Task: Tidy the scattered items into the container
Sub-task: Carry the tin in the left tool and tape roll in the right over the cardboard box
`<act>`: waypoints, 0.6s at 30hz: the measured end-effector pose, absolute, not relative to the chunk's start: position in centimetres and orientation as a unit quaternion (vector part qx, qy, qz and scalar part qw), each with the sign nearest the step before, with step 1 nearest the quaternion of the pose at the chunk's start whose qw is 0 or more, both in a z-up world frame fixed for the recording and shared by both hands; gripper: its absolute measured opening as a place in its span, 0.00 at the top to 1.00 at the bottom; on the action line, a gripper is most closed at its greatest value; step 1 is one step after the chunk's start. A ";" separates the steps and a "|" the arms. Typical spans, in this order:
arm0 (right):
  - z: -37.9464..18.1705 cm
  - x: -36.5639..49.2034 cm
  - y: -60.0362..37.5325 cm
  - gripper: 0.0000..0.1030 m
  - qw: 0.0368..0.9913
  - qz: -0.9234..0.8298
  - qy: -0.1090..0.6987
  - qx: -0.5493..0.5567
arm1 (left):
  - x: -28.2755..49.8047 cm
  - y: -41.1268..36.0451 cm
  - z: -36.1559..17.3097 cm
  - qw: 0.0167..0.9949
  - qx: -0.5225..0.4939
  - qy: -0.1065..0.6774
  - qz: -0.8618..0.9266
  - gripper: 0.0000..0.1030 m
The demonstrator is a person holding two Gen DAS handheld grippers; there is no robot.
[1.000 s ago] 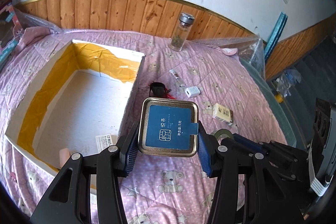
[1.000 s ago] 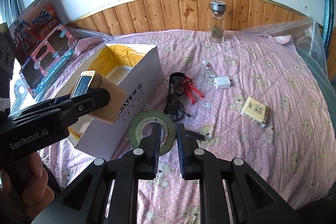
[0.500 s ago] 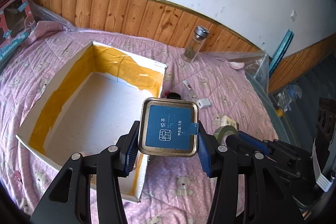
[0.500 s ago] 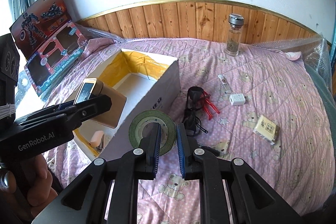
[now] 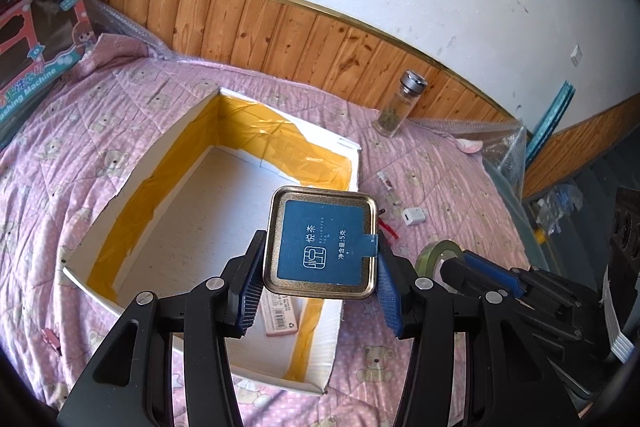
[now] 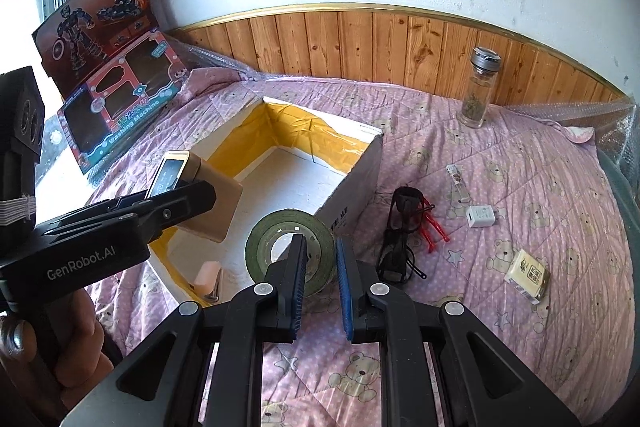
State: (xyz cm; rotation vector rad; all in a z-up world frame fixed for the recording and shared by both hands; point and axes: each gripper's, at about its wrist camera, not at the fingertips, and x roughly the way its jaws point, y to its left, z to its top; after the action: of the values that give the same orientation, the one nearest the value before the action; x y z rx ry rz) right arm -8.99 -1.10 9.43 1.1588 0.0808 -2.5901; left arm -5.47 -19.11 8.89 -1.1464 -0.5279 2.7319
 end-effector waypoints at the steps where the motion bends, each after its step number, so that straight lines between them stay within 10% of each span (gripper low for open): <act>1: 9.5 -9.1 -1.4 0.84 0.153 -0.902 0.030 0.403 | -5.5 -19.4 8.9 0.065 -0.380 -0.176 0.906 0.50; 18: 9.3 -11.4 -5.5 0.84 0.178 -0.895 0.059 0.404 | -6.8 -24.3 8.0 0.034 -0.380 -0.199 0.903 0.50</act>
State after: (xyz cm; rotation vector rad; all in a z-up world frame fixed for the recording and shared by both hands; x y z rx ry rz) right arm -11.36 -5.48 9.33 1.1431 0.1656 -2.5322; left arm -6.85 -24.27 8.00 -1.1688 -0.6115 2.7771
